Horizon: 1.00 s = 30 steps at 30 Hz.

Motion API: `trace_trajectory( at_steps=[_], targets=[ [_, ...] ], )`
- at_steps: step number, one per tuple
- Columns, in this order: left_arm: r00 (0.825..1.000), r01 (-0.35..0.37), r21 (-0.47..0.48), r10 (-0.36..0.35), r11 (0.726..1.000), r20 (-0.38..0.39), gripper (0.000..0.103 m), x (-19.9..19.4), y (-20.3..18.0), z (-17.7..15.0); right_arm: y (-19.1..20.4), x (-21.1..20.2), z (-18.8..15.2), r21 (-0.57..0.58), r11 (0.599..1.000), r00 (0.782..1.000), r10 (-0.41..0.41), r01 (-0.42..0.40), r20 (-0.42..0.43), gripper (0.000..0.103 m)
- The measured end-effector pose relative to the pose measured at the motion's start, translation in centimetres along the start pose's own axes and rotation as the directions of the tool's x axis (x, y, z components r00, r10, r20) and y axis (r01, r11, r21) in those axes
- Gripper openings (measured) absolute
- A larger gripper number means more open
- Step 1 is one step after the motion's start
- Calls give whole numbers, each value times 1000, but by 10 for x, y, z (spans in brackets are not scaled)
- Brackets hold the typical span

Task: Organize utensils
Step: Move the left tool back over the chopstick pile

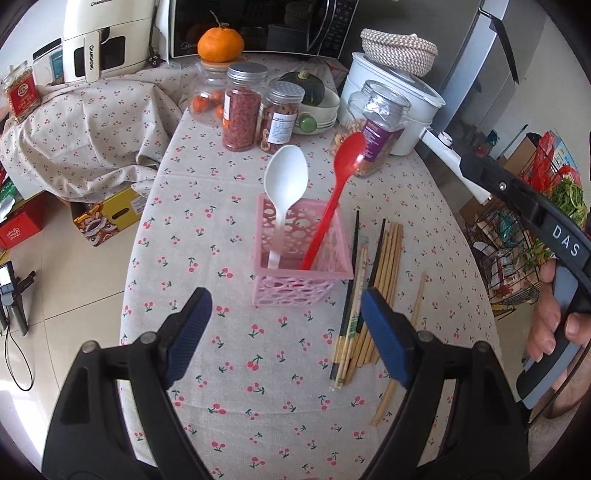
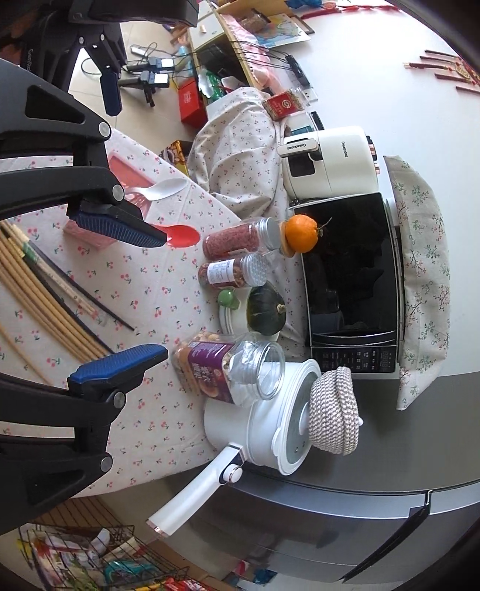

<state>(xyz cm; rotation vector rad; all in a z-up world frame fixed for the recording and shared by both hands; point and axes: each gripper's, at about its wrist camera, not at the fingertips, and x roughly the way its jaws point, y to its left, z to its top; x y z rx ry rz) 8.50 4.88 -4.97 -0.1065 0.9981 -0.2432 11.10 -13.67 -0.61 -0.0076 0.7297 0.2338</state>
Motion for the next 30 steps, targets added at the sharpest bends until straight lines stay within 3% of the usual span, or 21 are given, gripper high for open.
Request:
trace_trajectory(
  at_steps=[11,17,23,25,30],
  targets=[
    [994,40,155,-24,987,-109,87,31,-64,-19,-70,1,-49,125,992,988,-13,33,-153,76],
    [988,26,230,9,973,-151,87,46,-96,-22,-102,18,-72,196,977,944,-14,83,-329,76],
    [986,31,233,8,972,-164,86,63,-125,-1,-135,26,-81,236,962,914,-34,140,-404,76],
    [988,14,241,24,970,-154,80,74,-135,8,-143,27,-81,241,960,911,-36,146,-411,76],
    [982,15,194,22,981,-188,52,115,-149,39,-157,31,-83,231,959,900,-51,165,-433,76]
  ],
)
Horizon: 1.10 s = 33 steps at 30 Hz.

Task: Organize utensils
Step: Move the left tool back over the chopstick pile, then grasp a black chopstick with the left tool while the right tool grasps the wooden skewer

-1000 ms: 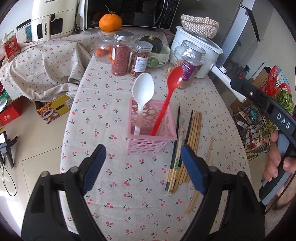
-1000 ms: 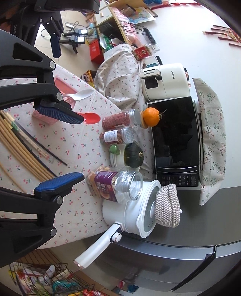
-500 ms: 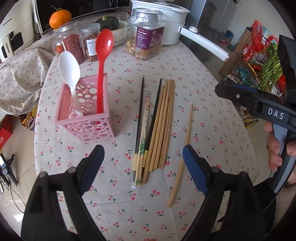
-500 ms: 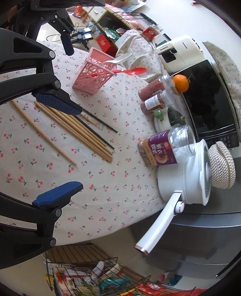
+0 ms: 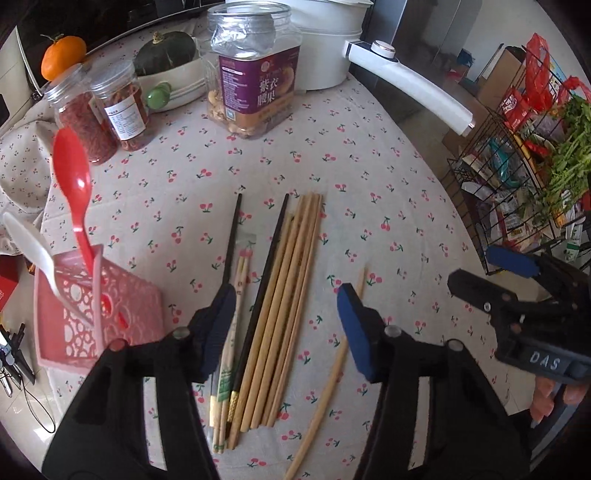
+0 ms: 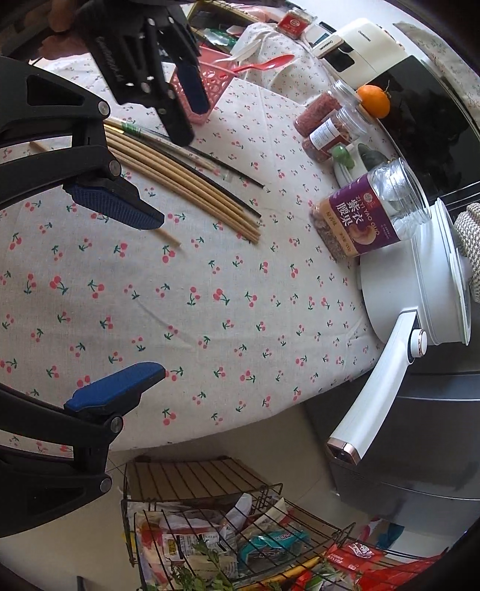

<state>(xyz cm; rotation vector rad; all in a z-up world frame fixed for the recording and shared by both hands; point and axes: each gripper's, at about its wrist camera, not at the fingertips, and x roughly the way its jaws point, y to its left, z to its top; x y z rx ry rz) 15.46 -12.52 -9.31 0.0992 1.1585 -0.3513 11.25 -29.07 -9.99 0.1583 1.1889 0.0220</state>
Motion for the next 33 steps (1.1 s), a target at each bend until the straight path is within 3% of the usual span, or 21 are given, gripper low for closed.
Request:
trace_trajectory(
  at_steps=[1,3,9,14,21,24,33],
  targets=[
    [1000,-4,-8,4,1000,-9,49,9,0,8,-2,1,0,-1,1000,1000,1,-1,-3,76],
    [1000,-9,-25,9,1000,-24,33,28,1,21,-7,2,2,-3,1000,1000,-2,2,-5,76],
    [998,-1,-102,-6,995,-60,12,72,11,44,-21,6,6,19,1000,1000,-12,12,-15,76],
    [997,4,-111,-12,994,-76,11,91,10,52,-25,7,9,34,999,1000,-2,3,-16,76],
    [991,-90,-49,85,995,-107,8,96,3,59,-22,11,10,31,1000,1000,2,-1,-29,76],
    [992,-76,-42,72,996,-101,8,92,3,53,-19,14,10,23,1000,999,-3,4,-38,76],
    [999,-8,-17,8,1000,40,7,9,13,22,6,30,10,-23,1000,997,-15,13,-81,76]
  ],
)
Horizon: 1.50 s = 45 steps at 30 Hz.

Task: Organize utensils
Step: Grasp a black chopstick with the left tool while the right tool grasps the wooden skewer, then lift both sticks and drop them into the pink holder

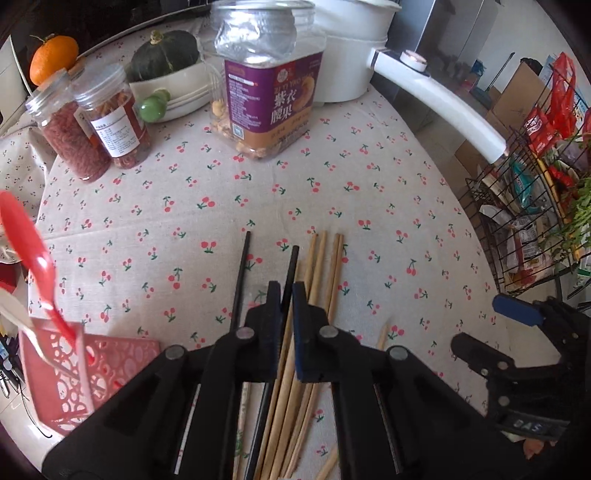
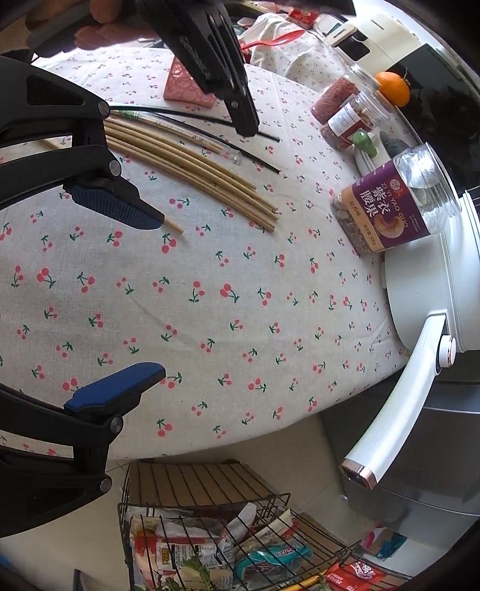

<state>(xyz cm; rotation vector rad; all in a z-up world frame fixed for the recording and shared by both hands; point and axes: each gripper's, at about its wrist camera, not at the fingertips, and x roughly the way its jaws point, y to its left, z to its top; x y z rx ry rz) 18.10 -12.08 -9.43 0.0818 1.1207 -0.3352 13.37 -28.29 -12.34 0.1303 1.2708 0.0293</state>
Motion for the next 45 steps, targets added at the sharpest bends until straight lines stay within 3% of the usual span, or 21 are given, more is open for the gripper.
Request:
trace_trajectory(
  at_steps=[5,13,16,18,21,25,29,32,36,41,45],
  targets=[
    [995,38,1,-37,999,91,6,-52,19,-18,17,14,-1,-16,1000,999,6,-7,-36,76],
    [979,87,-80,-71,993,189,5,-98,61,-53,49,42,-4,-34,999,994,6,-10,-105,76],
    [974,106,-104,-82,989,211,5,-109,73,-63,64,51,-7,-64,998,993,-25,18,-118,73],
    [972,123,-120,-95,985,217,5,-114,80,-69,73,57,-10,-79,996,991,-40,30,-128,66],
    [967,138,-133,-105,981,231,5,-122,87,-77,86,59,-14,-110,990,991,-99,88,-94,57],
    [962,152,-133,-116,979,247,5,-131,95,-84,97,56,-16,-111,991,996,-75,69,-53,21],
    [959,155,-129,-118,979,259,5,-137,100,-90,95,55,-16,-72,997,998,-43,40,-44,8],
    [956,158,-133,-118,978,270,5,-143,104,-94,88,54,-15,-21,999,998,28,-29,-50,5],
    [947,156,-124,-112,980,302,5,-156,106,-98,87,37,-17,-15,998,998,63,-63,-5,5],
    [933,109,-85,-72,990,353,5,-172,101,-103,84,0,-23,-16,993,988,115,-113,103,5],
    [917,101,-70,-65,992,394,5,-186,98,-104,87,-39,-29,-50,991,967,135,-127,218,5]
  ],
)
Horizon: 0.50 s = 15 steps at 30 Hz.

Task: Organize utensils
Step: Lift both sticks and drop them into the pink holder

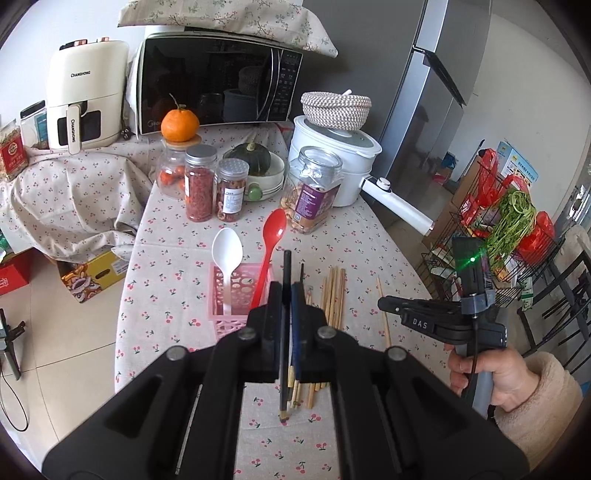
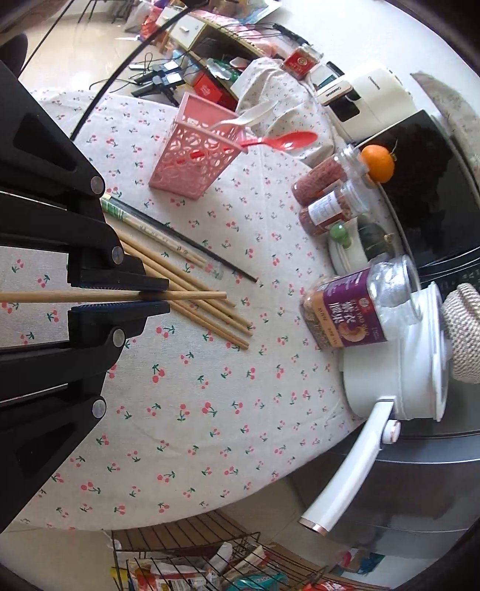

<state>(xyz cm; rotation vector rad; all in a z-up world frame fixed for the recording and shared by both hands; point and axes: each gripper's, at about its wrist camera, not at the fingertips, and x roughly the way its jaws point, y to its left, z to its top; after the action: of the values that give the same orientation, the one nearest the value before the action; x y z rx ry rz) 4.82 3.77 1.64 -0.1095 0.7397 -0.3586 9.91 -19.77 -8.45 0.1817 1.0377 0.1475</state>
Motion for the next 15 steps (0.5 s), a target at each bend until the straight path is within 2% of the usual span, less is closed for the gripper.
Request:
trace_trajectory(
  at_steps=[5,10,15],
  targets=[
    [997,9,15,-10,1000,70,5,-18,-6,7,17,-53,-1,-63,997,987,44,-35,157,5],
    [990,15,25,-18,1000,142,5,-36,-11,15,36,-86,7,-128,992,951,59,-21,302,5],
    [968,-9,21,4,1000,252,5,-53,-11,25,48,-110,23,-138,989,918,101,-51,383,5]
  ],
)
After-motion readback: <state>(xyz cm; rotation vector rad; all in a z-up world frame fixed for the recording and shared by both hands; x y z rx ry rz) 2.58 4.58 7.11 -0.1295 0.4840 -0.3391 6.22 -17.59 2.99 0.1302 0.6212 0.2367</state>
